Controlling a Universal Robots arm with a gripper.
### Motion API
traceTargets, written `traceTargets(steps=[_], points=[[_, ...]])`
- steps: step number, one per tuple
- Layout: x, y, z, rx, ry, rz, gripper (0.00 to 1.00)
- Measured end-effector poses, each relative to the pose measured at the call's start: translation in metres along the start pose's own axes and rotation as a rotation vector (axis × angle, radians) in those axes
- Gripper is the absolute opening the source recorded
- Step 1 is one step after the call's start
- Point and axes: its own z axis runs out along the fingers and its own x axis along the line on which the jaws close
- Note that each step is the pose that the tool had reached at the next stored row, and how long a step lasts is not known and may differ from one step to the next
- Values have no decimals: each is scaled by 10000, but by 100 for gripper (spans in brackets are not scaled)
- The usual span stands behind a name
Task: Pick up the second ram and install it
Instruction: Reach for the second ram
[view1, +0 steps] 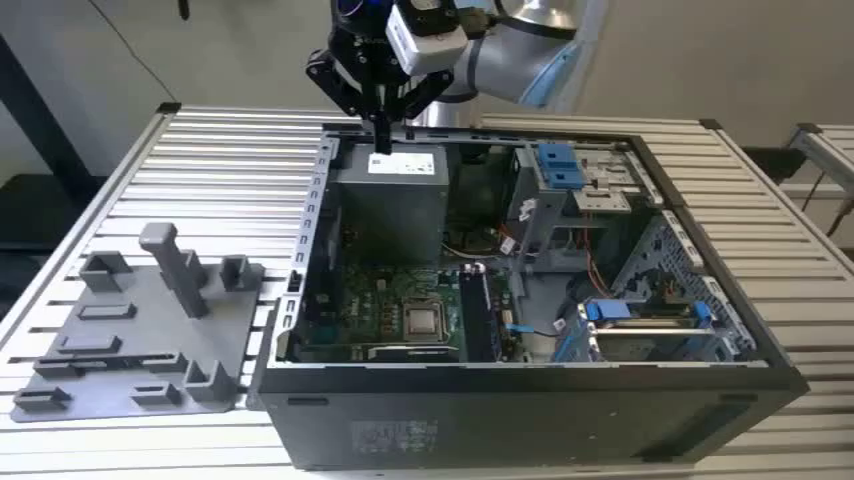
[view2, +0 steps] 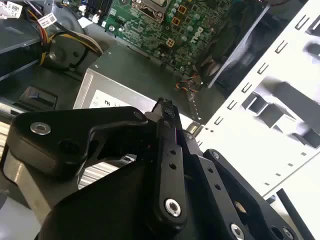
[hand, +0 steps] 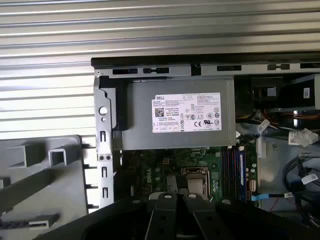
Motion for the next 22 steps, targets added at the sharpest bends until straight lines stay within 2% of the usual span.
traceTargets(steps=[8,14,22], points=[[3,0,0,1,0,0,11],[45,-3,1,1,9,0,11],[111,-8,5,8,110,5,11]])
